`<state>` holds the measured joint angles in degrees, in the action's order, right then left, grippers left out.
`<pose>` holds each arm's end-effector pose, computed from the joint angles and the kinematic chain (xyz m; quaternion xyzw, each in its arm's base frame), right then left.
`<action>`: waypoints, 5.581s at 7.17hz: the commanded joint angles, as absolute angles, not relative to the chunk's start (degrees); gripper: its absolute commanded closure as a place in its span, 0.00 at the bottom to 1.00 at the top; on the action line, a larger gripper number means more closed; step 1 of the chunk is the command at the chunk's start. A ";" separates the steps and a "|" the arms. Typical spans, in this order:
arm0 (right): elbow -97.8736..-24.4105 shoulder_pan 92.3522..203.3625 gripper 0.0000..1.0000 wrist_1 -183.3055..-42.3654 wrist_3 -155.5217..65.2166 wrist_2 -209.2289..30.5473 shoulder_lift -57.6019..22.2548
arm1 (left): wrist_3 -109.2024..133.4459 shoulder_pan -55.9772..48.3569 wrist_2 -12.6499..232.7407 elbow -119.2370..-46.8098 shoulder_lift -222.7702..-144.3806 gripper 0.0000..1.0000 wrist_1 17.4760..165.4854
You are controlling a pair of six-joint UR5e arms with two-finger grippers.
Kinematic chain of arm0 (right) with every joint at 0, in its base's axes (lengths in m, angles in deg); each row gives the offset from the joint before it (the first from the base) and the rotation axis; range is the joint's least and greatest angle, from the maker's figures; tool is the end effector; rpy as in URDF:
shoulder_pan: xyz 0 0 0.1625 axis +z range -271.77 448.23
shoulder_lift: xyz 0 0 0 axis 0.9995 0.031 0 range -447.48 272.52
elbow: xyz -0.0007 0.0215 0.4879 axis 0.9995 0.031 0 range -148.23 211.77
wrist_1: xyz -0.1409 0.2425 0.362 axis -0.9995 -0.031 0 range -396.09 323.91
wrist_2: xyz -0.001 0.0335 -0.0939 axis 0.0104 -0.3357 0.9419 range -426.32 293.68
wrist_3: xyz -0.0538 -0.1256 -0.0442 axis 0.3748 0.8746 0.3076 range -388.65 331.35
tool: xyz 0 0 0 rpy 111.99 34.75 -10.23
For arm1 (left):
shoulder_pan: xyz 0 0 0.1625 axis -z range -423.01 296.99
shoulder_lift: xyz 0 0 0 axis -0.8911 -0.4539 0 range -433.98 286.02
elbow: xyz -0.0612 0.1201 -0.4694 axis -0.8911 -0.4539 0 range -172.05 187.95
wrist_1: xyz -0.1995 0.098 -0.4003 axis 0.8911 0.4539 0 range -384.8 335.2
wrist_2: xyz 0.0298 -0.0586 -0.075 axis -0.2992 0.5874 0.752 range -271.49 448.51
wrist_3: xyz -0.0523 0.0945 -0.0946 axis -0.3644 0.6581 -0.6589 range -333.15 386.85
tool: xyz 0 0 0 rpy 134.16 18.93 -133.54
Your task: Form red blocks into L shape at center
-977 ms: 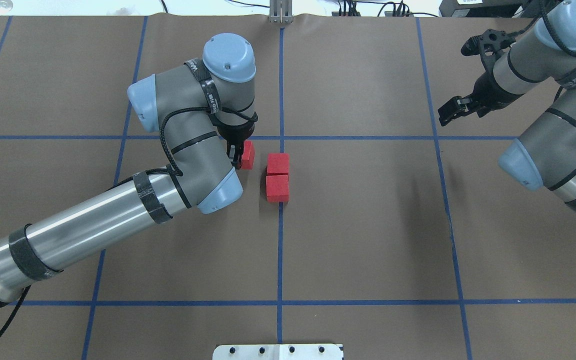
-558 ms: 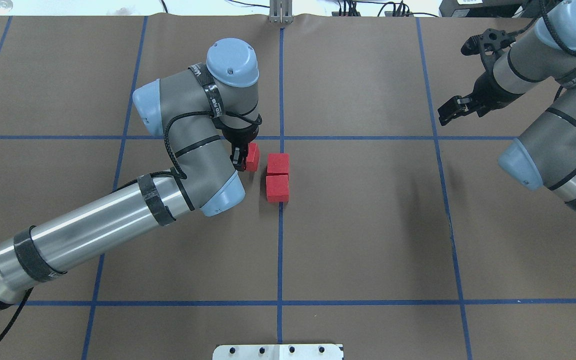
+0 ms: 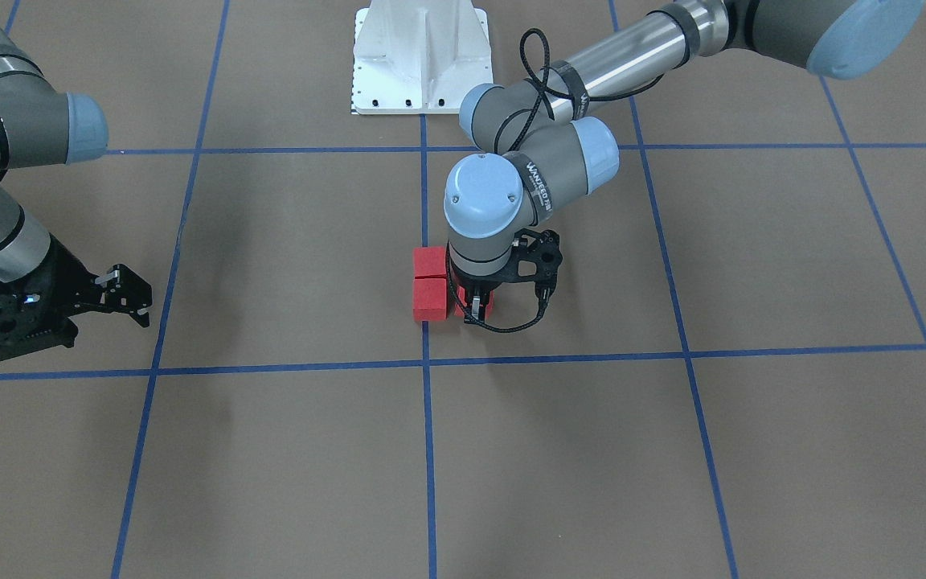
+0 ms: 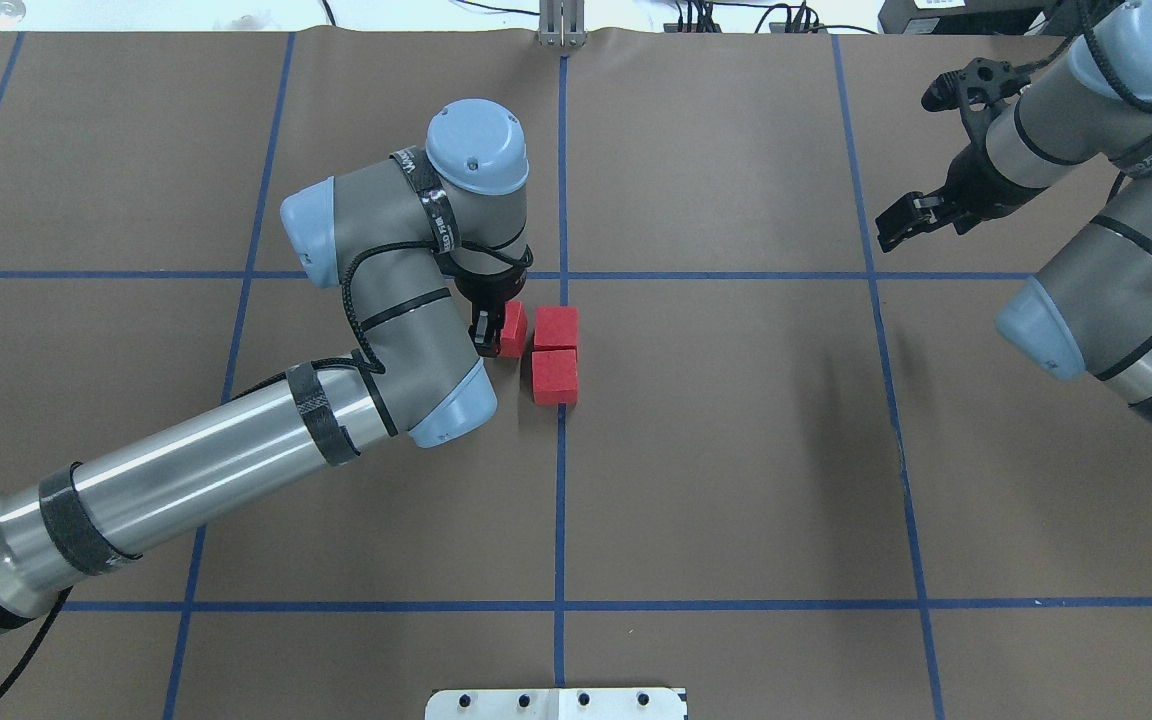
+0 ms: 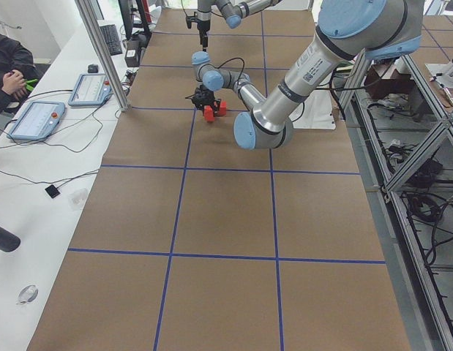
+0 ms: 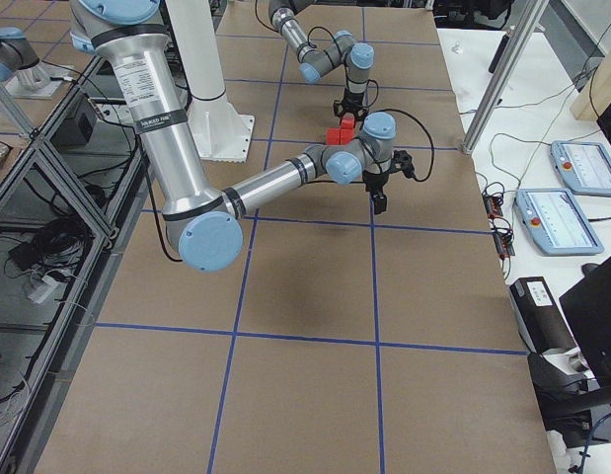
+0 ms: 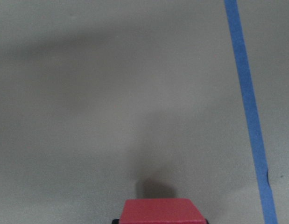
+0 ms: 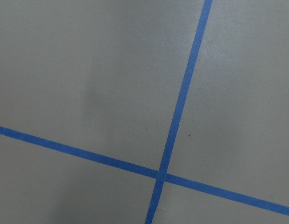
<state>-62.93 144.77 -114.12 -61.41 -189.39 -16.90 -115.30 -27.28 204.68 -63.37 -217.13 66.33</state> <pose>-0.3476 -0.6258 0.4827 0.1009 -0.3888 -0.0937 0.9110 0.6963 -0.5871 0.2543 -0.2558 0.2638 -0.5938 0.7158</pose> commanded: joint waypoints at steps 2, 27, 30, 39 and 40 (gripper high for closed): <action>-62.89 144.74 0.01 -114.14 -61.43 -189.45 -16.99 | -115.44 -27.32 204.70 -63.42 -217.33 1.00 66.34; -55.63 163.15 0.01 -114.93 -43.04 -202.09 -11.03 | -57.39 -13.20 204.09 -98.01 -186.80 0.00 57.46; -54.10 172.49 0.01 -114.93 -33.59 -205.00 -5.24 | -28.71 -4.24 206.88 -105.15 -175.88 0.00 58.43; -62.60 175.58 0.01 -128.43 -33.49 -203.87 -0.12 | 31.86 23.30 216.63 -91.93 -161.64 0.00 66.81; -62.80 175.85 0.01 -128.98 -33.49 -203.95 0.32 | 31.51 23.30 220.75 -88.24 -159.96 0.00 76.18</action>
